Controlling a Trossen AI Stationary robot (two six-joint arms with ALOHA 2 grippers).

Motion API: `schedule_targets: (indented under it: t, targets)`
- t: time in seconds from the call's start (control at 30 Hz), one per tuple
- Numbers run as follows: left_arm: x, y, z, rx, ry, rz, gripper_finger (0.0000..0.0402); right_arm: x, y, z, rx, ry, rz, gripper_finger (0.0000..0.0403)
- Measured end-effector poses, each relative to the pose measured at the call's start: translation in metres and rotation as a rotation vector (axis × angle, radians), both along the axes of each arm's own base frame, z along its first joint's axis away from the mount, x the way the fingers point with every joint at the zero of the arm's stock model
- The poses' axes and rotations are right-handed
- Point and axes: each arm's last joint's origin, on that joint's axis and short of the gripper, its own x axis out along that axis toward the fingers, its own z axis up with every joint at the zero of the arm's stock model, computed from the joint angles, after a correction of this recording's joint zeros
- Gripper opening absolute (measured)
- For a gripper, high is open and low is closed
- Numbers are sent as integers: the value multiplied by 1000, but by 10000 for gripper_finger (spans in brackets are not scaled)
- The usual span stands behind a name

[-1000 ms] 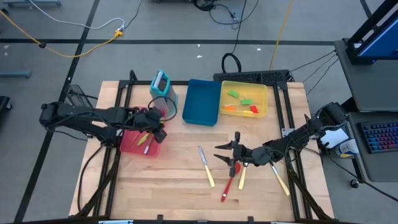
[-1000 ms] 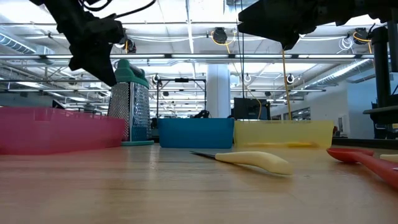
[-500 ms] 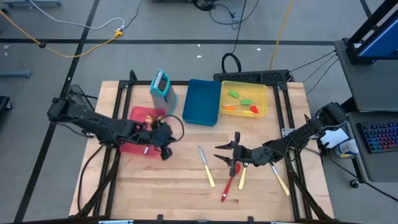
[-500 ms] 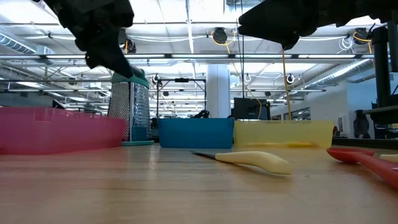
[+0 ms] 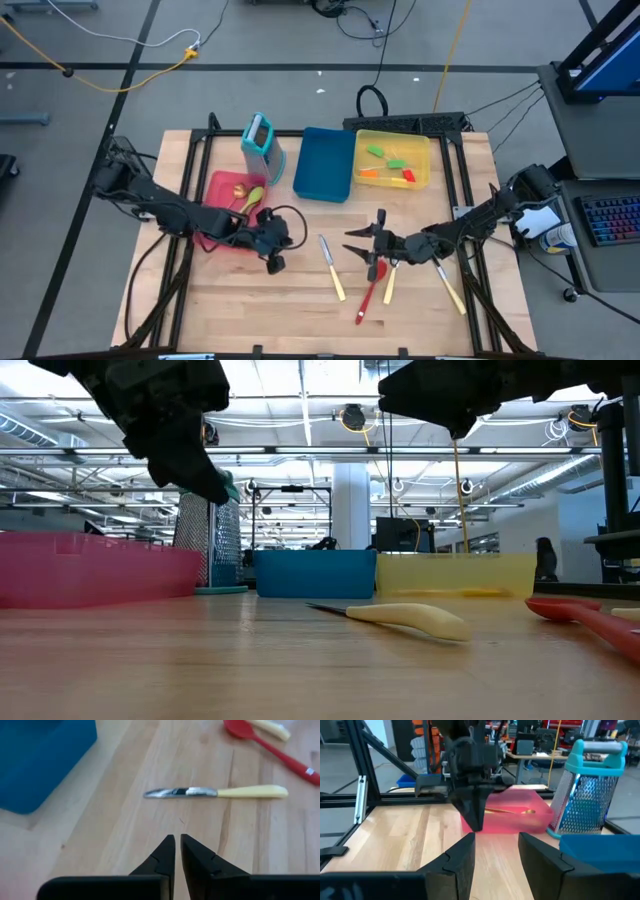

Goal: Pick & Place Kitchen Items
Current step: Put the red serving spoon into the pink bin

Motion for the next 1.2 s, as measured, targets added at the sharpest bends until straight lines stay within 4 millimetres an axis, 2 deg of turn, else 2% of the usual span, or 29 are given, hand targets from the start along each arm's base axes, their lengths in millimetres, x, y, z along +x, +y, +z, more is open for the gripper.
schedule_targets:
  t: [0.23, 0.4, 0.53, 0.8, 1.0, 1.2]
  targets:
    - [4, -6, -12, 5, 39, -6, 33, 1, -1, 1, -105, 12, 11, 144]
    - [6, -6, -16, 9, 44, -8, 33, 1, 8, 0, -108, 19, 326, 147]
    - [6, -6, -16, 7, 38, -7, 33, -1, 11, -4, -59, 55, 448, 162]
    - [12, -8, -9, 12, -49, -35, 33, -6, 12, -35, 28, 352, 501, 208]
    - [16, -8, -5, 37, -102, -64, 33, -10, 18, -54, 42, 487, 569, 211]
    - [20, 0, -4, 34, -118, -32, 33, -15, 26, -75, 94, 638, 645, 208]
